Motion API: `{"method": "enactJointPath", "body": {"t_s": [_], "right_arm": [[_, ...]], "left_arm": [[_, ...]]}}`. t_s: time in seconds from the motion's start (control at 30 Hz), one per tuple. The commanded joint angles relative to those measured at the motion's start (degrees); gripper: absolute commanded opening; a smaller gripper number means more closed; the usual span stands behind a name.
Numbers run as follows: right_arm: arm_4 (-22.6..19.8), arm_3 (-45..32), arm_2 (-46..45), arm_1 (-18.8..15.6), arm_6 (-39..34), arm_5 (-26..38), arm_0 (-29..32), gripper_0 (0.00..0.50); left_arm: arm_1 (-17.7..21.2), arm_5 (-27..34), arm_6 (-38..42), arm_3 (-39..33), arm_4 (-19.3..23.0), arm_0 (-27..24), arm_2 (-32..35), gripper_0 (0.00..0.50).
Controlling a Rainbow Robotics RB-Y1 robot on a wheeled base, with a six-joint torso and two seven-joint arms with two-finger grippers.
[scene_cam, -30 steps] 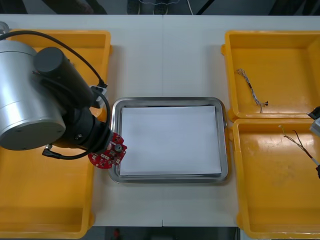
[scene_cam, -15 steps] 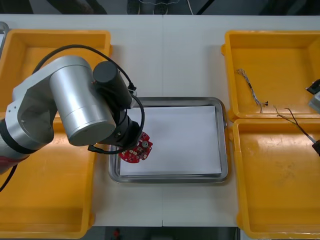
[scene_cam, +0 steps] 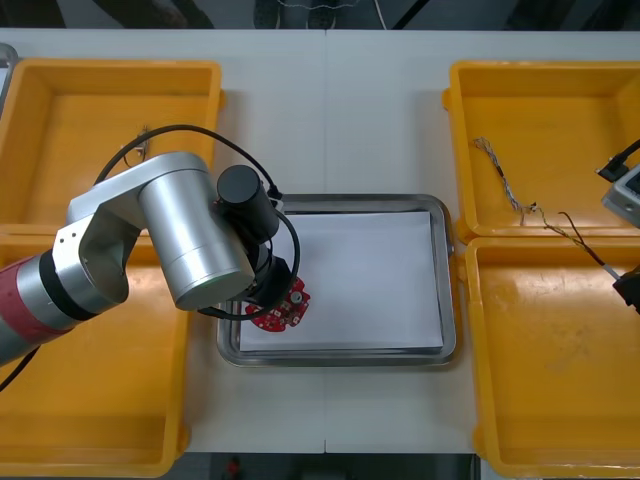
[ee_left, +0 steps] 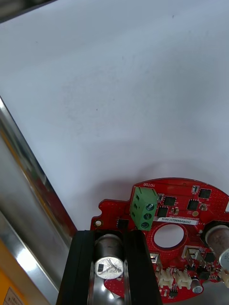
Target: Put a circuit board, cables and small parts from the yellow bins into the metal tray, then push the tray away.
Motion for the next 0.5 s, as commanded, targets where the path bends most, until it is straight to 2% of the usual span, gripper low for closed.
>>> {"method": "enactJointPath", "body": {"t_s": [0.03,0.1,0.13,0.2,0.23,0.27,0.3,0.37,0.5], "right_arm": [[-0.8,0.3,2.0,-2.5,-1.5,0.2,-2.5,0.0],[-1.0,0.3,2.0,-2.5,-1.3,0.2,-2.5,0.0],[-1.2,0.3,2.0,-2.5,-1.3,0.2,-2.5,0.0],[-1.3,0.3,2.0,-2.5,-1.2,0.2,-2.5,0.0],[-1.5,0.3,2.0,-2.5,-1.2,0.2,-2.5,0.0],[-1.5,0.3,2.0,-2.5,-1.2,0.2,-2.5,0.0],[-1.6,0.3,2.0,-2.5,-1.2,0.2,-2.5,0.0],[-1.5,0.3,2.0,-2.5,-1.4,0.2,-2.5,0.0],[-1.2,0.3,2.0,-2.5,-1.6,0.2,-2.5,0.0]], "left_arm": [[-1.2,-2.2,3.2,1.2,-1.4,-2.1,-2.4,0.003],[-1.3,-2.8,3.5,1.6,-2.0,-2.1,-3.1,0.004],[-1.2,-2.8,3.6,1.6,-2.0,-2.1,-3.1,0.02],[-1.2,-2.8,4.0,1.5,-1.9,-2.1,-3.1,0.242],[-1.2,-2.8,4.1,1.6,-1.9,-2.1,-3.1,0.33],[-1.2,-2.8,4.2,1.5,-1.9,-2.1,-3.1,0.382],[-1.2,-2.8,4.5,1.5,-1.9,-2.1,-3.1,0.47],[-1.2,-2.8,4.7,1.5,-1.8,-2.1,-2.9,0.5],[-1.3,-2.7,5.2,1.0,-0.9,-2.2,-1.7,0.5]]}}
